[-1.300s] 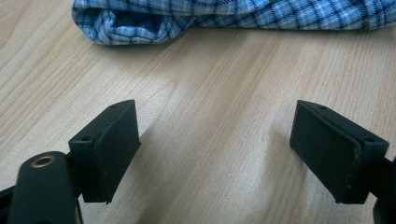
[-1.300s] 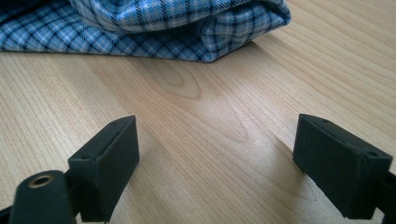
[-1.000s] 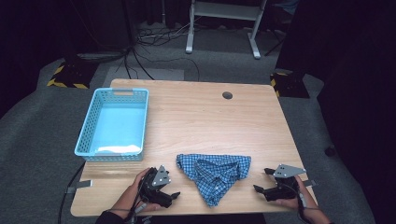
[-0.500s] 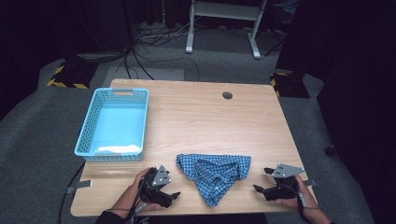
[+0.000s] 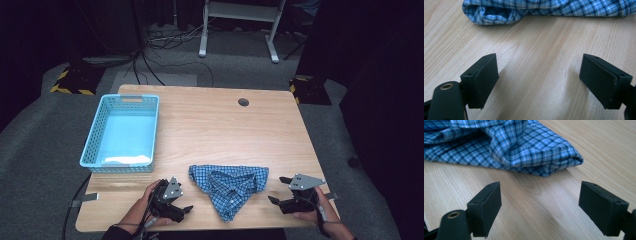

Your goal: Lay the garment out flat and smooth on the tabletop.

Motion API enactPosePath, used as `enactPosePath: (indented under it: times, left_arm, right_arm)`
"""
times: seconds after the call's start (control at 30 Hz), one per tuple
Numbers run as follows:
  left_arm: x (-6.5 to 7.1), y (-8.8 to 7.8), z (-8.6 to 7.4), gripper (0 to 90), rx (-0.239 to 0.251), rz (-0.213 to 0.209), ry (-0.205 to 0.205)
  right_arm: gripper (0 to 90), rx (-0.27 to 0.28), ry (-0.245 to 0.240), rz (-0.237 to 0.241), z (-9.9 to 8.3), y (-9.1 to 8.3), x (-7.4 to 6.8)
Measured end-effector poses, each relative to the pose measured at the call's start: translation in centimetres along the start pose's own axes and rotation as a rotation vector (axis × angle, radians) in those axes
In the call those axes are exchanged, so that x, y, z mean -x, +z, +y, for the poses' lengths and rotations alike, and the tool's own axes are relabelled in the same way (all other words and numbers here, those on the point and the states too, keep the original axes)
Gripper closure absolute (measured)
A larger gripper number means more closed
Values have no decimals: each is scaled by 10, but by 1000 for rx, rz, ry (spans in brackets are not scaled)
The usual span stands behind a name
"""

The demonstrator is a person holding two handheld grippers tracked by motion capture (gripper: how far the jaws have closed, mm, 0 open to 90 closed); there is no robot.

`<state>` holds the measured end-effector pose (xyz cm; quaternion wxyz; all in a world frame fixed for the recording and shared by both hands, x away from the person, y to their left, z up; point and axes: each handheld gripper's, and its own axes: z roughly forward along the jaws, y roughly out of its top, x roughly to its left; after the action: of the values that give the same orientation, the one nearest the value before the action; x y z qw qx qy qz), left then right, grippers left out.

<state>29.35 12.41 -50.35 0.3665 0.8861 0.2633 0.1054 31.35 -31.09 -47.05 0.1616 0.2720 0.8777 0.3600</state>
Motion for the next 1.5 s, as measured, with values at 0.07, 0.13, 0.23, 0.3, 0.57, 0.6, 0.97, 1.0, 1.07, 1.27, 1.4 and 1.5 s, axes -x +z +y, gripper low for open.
enactPosePath:
  times: [0.07,0.13,0.23,0.3,0.57,0.6,0.97,1.0,1.07,1.27,1.4,1.5]
  left_arm:
    - [0,0,0,154,0,0,0]
    - [0,0,0,154,0,0,0]
    - [0,0,0,154,0,0,0]
    - [0,0,0,154,0,1,-1]
    - [0,0,0,154,0,1,-1]
    - [0,0,0,154,0,1,-1]
    - [0,0,0,154,0,1,-1]
    - [0,0,0,154,0,1,-1]
    - [0,0,0,154,0,1,-1]
    - [0,0,0,154,0,1,-1]
    - [0,0,0,154,-1,2,-2]
    - [0,0,0,154,-1,2,-1]
  right_arm:
    - [189,4,2,7,1,0,0]
    - [191,8,-4,6,5,-2,-2]
    - [196,31,-8,12,13,-5,-4]
    - [198,33,-11,12,15,-5,-5]
    - [204,51,-46,28,31,-4,-12]
    - [208,52,-51,27,33,-4,-12]
    - [218,57,-91,37,51,5,-17]
    - [218,57,-92,36,51,6,-17]
    - [218,57,-92,41,53,8,-17]
    - [217,50,-99,56,59,14,-18]
    - [218,44,-103,59,64,20,-18]
    - [221,37,-104,55,69,24,-18]
